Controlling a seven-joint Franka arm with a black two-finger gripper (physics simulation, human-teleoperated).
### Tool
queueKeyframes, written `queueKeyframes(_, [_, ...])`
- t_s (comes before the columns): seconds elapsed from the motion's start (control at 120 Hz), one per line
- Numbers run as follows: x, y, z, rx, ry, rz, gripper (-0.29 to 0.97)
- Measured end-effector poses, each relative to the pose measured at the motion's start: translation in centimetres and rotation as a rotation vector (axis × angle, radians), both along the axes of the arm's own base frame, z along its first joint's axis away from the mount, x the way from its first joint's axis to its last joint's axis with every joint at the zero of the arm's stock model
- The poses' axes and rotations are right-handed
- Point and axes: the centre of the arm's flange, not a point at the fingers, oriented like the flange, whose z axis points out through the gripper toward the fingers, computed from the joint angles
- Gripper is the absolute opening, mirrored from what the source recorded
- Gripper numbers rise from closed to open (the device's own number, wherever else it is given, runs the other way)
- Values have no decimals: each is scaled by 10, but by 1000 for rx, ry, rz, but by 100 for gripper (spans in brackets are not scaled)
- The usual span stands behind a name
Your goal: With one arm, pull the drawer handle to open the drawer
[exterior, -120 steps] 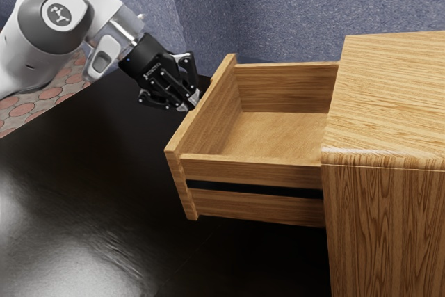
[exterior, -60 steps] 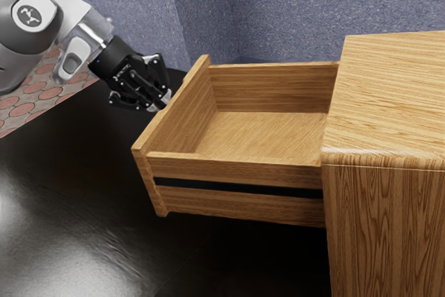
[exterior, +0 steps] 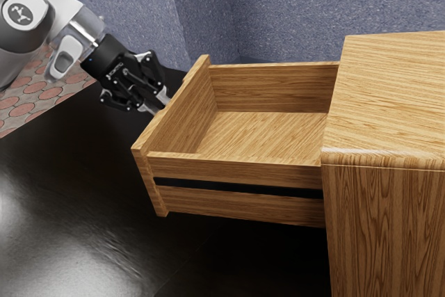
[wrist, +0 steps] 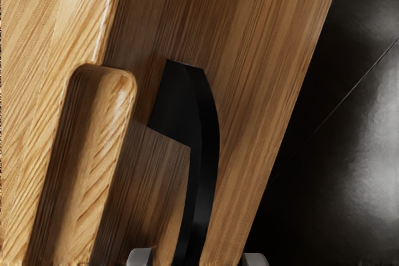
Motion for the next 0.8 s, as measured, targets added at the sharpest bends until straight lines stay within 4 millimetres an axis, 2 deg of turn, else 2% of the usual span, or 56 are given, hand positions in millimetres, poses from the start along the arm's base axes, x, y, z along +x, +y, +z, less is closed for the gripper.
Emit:
queueKeyframes(0.042, [-8,2,10,8,-13,8,-4])
queueKeyframes(0.117, [-27,13,33,26,-40,36,3])
queueKeyframes(0.192, [-42,11,62,45,-81,43,9])
queueKeyframes(0.258, [-46,-1,89,77,-113,36,17])
queueKeyframes(0.317, [-45,-25,113,155,-123,28,23])
queueKeyframes(0.408, [-41,-49,136,280,-76,77,29])
queueKeyframes(0.458, [-32,-57,136,325,-15,128,33])
queueKeyframes(0.542, [-20,-63,125,355,91,229,44])
queueKeyframes(0.658, [-21,-67,115,350,207,400,54])
queueKeyframes(0.8, [-25,-67,110,320,287,585,61])
